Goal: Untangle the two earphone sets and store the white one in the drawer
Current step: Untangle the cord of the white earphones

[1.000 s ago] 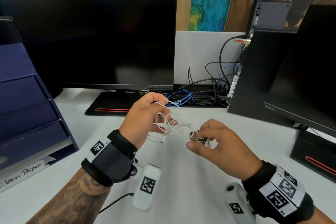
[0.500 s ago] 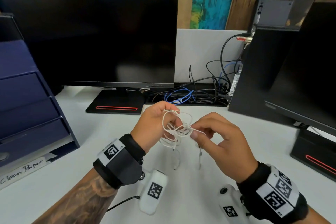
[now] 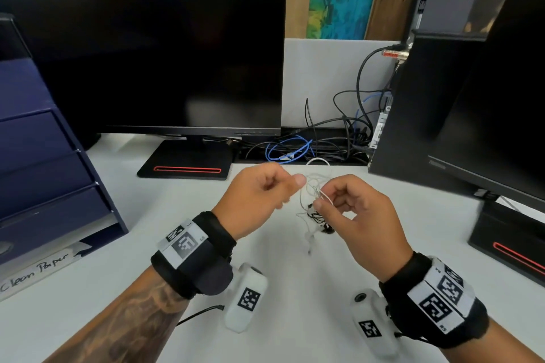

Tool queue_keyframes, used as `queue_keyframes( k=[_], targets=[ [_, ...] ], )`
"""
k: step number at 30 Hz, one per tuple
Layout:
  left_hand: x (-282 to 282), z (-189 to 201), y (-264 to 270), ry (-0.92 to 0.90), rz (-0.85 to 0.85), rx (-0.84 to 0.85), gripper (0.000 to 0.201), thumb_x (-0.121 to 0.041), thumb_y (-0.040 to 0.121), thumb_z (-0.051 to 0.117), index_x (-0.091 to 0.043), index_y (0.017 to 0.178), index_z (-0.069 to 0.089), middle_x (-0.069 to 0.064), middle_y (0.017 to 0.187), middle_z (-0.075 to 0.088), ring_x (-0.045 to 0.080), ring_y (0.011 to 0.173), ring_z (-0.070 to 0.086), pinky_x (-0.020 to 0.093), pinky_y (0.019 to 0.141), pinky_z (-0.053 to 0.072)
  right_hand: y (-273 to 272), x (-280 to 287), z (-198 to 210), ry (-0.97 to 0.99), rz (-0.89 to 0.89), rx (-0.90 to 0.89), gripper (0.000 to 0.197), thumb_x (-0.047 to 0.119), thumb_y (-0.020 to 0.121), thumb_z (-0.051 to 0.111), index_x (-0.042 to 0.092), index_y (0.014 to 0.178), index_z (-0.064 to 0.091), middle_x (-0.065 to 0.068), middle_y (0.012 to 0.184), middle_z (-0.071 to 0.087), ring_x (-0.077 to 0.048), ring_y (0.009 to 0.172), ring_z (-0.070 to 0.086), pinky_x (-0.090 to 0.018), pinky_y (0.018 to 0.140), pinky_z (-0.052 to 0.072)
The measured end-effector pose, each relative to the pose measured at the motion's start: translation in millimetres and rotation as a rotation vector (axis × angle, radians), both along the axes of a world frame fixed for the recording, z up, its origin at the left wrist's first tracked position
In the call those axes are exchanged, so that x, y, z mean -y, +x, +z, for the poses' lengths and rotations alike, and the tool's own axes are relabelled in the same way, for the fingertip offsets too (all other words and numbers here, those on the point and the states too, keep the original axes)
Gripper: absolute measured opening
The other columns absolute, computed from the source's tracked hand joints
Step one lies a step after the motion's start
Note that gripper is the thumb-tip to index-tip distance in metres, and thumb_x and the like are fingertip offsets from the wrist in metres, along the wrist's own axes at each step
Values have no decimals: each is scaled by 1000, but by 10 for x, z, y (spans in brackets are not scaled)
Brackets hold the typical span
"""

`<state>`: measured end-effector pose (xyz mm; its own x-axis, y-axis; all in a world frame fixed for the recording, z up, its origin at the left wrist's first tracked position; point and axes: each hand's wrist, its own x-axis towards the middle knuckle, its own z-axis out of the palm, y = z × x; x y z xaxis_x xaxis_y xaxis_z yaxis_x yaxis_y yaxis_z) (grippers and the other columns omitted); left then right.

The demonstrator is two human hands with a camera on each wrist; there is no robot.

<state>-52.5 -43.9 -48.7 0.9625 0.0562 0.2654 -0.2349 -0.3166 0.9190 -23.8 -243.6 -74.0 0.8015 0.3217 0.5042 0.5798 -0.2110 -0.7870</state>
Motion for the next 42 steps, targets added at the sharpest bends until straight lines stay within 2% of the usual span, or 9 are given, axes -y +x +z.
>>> queue_keyframes(
  k=[4,10,17,23,27,31,36,39,42],
  targets=[
    [114,-63,-36,5,-123,-87,18,-28,90,70,-14,80,68,4,75,71,12,68,64,20,62,49,-54,-17,13,-102,52,138,17,7,88,75,23,94,69,9,86,65,-18,78,64,-33,70,55],
    [73,-44,-31,-121,-129,-51,15,1,94,60,-9,91,71,8,87,74,15,75,68,31,66,55,-59,6,87,-20,79,-2,10,31,95,69,22,97,71,9,92,73,-15,88,69,-26,75,56],
    [124,-46,-61,-102,-125,-52,19,-14,93,67,-18,75,74,6,76,72,17,72,67,35,65,56,-56,4,68,-83,26,-22,14,24,88,77,27,98,69,9,83,72,-18,79,69,-44,73,58],
    [190,-25,-95,-146,-56,-46,19,-16,94,65,-6,83,77,9,79,74,21,76,70,36,65,58,-118,-15,83,-254,-87,230,18,28,89,74,28,94,57,13,82,64,-10,80,64,-32,70,53],
    [166,2,-95,-124,-42,-59,22,-16,95,63,-5,82,76,7,77,73,19,72,68,34,62,56,-58,16,98,-212,-84,145,8,20,94,67,26,89,64,13,81,68,-11,80,66,-32,69,54],
    [8,57,-38,-91,42,-48,26,-14,95,61,-3,74,71,4,65,64,16,62,57,32,57,47,-16,61,181,30,-74,24,19,10,90,64,23,79,59,4,80,66,-14,77,67,-26,70,52],
    [-333,-35,90,191,182,-85,32,-16,89,61,-12,57,62,-9,57,59,12,57,55,35,63,48,45,129,378,508,51,-186,13,3,83,47,13,80,55,-2,64,60,-22,68,62,-40,79,55],
    [-358,-117,101,357,173,-57,22,-25,91,60,-25,71,70,-10,79,70,14,75,64,35,76,55,21,99,387,493,99,-200,11,5,92,51,12,84,55,4,60,47,-17,56,45,-42,74,56],
    [-230,-77,83,224,135,73,9,-24,95,63,-26,100,70,-10,101,68,10,93,62,20,80,47,-26,33,309,315,89,-193,10,8,101,57,13,92,60,2,60,51,-17,50,45,-47,62,54]
  ],
)
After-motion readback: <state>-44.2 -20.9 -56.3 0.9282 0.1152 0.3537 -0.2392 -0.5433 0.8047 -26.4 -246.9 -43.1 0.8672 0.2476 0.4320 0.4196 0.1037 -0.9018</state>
